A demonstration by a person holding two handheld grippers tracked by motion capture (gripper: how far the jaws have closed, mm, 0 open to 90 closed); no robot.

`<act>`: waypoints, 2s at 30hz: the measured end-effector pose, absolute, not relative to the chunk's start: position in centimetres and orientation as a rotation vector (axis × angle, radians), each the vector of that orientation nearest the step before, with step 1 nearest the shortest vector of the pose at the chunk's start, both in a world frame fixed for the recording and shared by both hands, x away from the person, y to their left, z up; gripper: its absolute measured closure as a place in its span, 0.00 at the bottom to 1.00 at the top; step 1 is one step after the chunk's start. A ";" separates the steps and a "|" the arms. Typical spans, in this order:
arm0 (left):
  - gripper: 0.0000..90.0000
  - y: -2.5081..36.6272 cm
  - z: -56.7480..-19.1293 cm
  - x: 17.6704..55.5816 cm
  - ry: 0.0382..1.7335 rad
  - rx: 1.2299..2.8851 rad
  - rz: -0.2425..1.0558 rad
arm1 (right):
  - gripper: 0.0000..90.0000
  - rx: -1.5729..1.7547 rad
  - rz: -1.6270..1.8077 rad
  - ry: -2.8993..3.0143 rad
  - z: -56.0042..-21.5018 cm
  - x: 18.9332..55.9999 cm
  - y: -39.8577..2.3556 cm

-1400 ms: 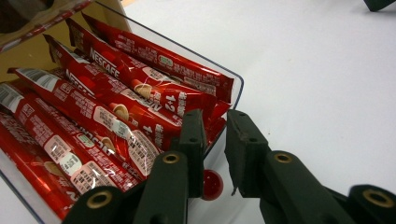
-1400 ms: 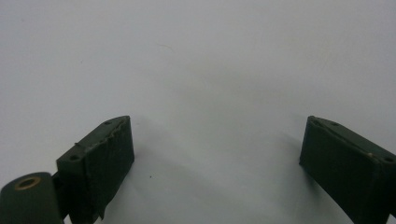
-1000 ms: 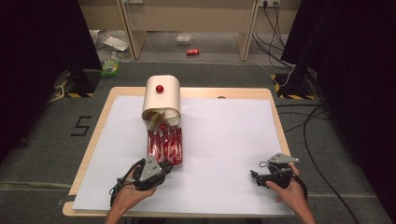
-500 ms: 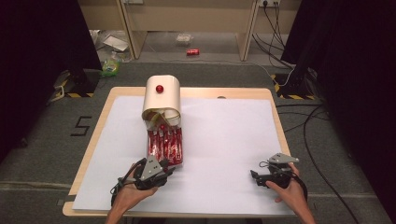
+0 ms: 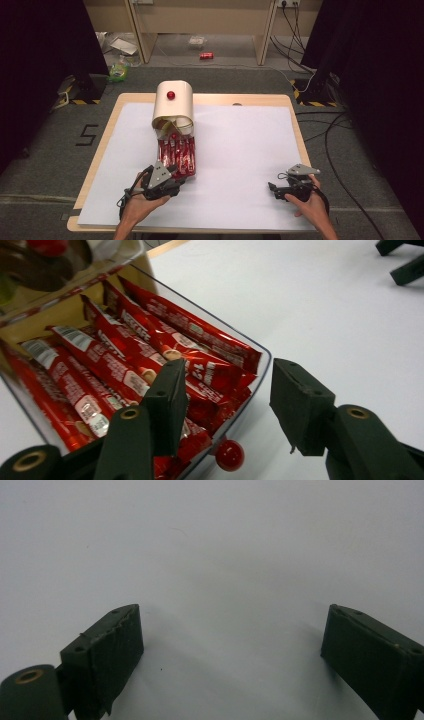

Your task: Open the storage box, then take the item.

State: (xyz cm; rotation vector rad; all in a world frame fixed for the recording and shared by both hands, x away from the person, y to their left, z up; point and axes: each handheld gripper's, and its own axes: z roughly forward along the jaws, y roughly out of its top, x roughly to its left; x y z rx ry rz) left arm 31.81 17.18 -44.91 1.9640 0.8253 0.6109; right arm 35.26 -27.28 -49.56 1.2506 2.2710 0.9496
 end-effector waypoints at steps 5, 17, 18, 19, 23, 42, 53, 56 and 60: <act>0.51 17.3 -44.5 32.2 0.899 1.929 0.636 | 0.11 1.250 0.950 2.272 -49.6 35.3 -27.3; 0.50 17.0 -43.9 32.8 0.985 1.888 0.705 | 0.11 1.249 0.952 2.273 -49.6 35.3 -27.3; 0.50 17.0 -43.8 32.9 0.996 1.882 0.714 | 0.11 1.250 0.952 2.273 -49.6 35.3 -27.3; 0.50 17.0 -43.8 33.0 1.003 1.878 0.722 | 0.11 1.249 0.951 2.273 -49.6 35.3 -27.3; 0.49 17.1 -43.7 33.3 1.037 1.855 0.734 | 0.11 1.249 0.952 2.273 -49.6 35.3 -27.3; 0.46 17.7 -44.3 35.3 1.123 1.824 0.751 | 0.11 1.257 0.951 2.273 -49.6 35.2 -27.3; 0.55 17.6 -44.6 35.7 1.155 1.839 0.753 | 0.11 1.252 0.949 2.274 -49.6 35.3 -27.2; 0.60 17.3 -44.9 35.9 1.161 1.858 0.755 | 0.11 1.252 0.949 2.274 -49.6 35.3 -27.2; 0.66 17.3 -45.2 36.1 1.177 1.864 0.759 | 0.11 1.252 0.949 2.274 -49.6 35.3 -27.2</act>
